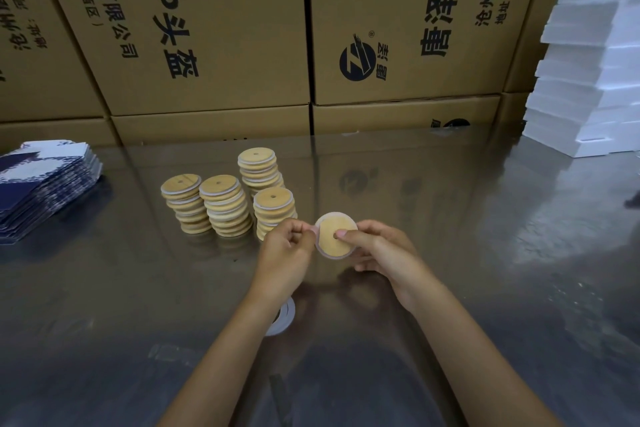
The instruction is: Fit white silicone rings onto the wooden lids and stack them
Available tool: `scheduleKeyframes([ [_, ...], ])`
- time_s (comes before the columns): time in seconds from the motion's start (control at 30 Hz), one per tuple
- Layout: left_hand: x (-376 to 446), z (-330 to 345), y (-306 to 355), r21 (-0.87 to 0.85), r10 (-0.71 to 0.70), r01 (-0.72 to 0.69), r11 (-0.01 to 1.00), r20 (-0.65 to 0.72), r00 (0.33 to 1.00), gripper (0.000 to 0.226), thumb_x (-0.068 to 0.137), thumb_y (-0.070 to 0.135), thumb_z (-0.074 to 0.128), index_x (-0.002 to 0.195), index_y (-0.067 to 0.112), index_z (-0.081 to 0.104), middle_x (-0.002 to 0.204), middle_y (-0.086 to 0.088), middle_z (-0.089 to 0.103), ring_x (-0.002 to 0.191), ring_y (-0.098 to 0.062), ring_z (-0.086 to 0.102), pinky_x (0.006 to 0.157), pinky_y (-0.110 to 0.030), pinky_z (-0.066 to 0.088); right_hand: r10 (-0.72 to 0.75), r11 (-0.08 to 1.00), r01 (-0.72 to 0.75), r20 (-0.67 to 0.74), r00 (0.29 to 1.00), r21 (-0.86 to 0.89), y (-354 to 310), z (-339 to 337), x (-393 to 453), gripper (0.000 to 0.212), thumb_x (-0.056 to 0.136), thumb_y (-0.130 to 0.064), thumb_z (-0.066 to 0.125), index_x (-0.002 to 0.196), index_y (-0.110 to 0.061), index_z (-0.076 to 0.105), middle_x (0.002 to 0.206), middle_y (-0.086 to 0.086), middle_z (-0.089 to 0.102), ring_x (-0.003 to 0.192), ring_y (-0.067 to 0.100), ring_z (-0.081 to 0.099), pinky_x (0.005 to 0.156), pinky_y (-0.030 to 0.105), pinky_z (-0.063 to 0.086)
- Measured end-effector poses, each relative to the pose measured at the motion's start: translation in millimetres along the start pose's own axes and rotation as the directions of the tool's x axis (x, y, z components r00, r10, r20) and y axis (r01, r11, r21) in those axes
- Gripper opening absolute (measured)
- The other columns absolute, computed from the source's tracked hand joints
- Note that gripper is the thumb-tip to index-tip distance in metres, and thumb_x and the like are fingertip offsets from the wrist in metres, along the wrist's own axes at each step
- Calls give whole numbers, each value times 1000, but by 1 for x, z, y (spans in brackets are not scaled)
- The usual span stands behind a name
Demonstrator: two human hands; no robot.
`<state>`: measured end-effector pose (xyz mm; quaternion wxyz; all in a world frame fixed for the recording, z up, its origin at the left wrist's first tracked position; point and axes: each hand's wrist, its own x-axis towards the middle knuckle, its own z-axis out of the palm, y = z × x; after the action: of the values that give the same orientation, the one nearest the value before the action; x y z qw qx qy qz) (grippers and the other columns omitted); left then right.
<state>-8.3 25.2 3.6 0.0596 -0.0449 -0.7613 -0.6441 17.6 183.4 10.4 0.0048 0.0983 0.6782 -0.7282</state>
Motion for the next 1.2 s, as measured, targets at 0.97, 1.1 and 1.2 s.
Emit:
scheduleKeyframes([
  [0.97,-6,0,-23,684,256,-442,581,361,897,32,97,23,46,127,23,57,127,5,53,122,-16,45,101,-34,35,-236,811,73,-210,949,-580,15,5,7,25,91,-12,58,107,-20,76,98,-1,73,90,16,65,80,25,50],
  [1.1,-7,3,-22,693,247,-445,568,372,895,30,98,25,44,124,26,58,124,8,51,120,-14,43,95,-31,32,-384,653,209,-80,920,-727,19,4,6,27,88,-8,55,102,-20,76,104,-1,70,100,17,62,75,17,38],
  [1.2,-6,4,-25,686,226,-462,563,410,884,34,98,28,42,131,27,52,136,10,48,131,-14,37,99,-32,28,-400,519,285,66,914,-806,25,5,10,32,95,-13,52,120,-22,71,124,-3,68,123,20,52,97,23,36],
])
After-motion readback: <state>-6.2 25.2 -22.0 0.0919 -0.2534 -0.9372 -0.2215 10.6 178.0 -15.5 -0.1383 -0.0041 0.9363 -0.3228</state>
